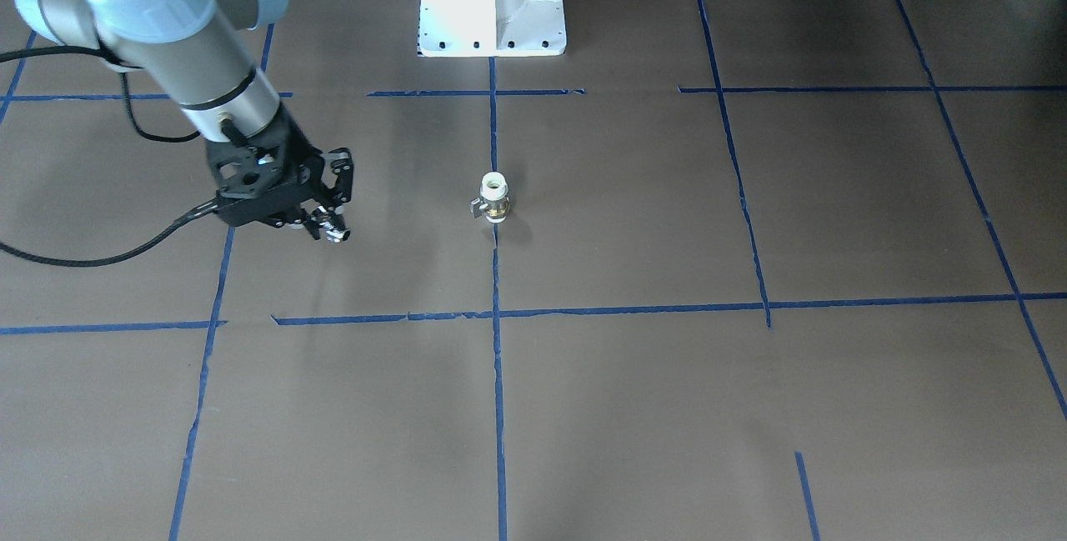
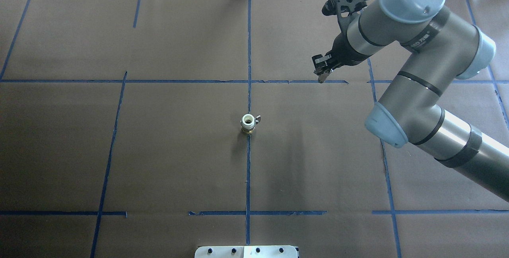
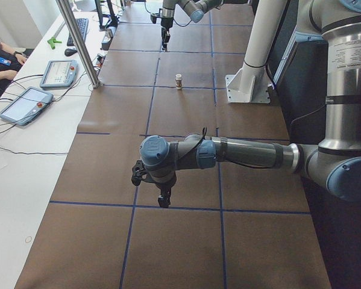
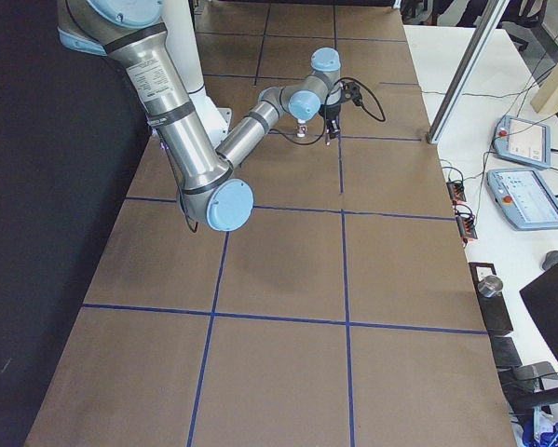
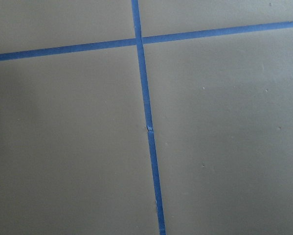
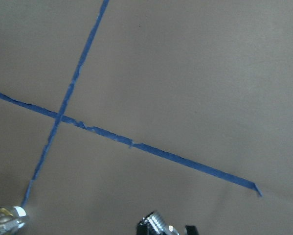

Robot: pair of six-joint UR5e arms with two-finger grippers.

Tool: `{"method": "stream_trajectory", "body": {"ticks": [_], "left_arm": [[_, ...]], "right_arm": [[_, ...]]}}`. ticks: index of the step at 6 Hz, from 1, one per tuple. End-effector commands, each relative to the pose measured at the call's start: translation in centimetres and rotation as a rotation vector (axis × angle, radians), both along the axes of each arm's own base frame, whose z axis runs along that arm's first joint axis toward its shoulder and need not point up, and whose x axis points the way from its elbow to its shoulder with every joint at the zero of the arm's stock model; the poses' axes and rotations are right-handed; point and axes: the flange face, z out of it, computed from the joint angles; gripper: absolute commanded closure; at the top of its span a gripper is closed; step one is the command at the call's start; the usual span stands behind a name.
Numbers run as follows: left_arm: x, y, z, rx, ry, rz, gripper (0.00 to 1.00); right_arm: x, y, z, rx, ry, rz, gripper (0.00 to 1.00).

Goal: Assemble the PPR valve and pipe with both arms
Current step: 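Carry the chrome valve part with the right gripper above the white fitting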

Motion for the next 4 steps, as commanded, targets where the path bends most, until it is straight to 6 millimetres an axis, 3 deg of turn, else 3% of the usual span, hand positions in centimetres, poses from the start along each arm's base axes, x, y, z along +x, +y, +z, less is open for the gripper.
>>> {"method": "stream_trajectory", "body": {"ticks": [1,2,4], "left_arm": [[0.0,0.0,0.2,-0.005,0.0,-0.001,0.0],[0.0,0.0,0.2,-0.005,0.0,-0.001,0.0],[0.0,0.0,0.1,-0.003,0.0,-0.001,0.0]], "right_arm": [[-5.4,3.3,-5.9,-0.021,0.024,0.046,1.0],[-7.7,5.3,-7.8,-0.037,0.021,0.08,1.0],[-11.1,8.1,-9.6,-0.007,0.025,0.089,1.0]]}}
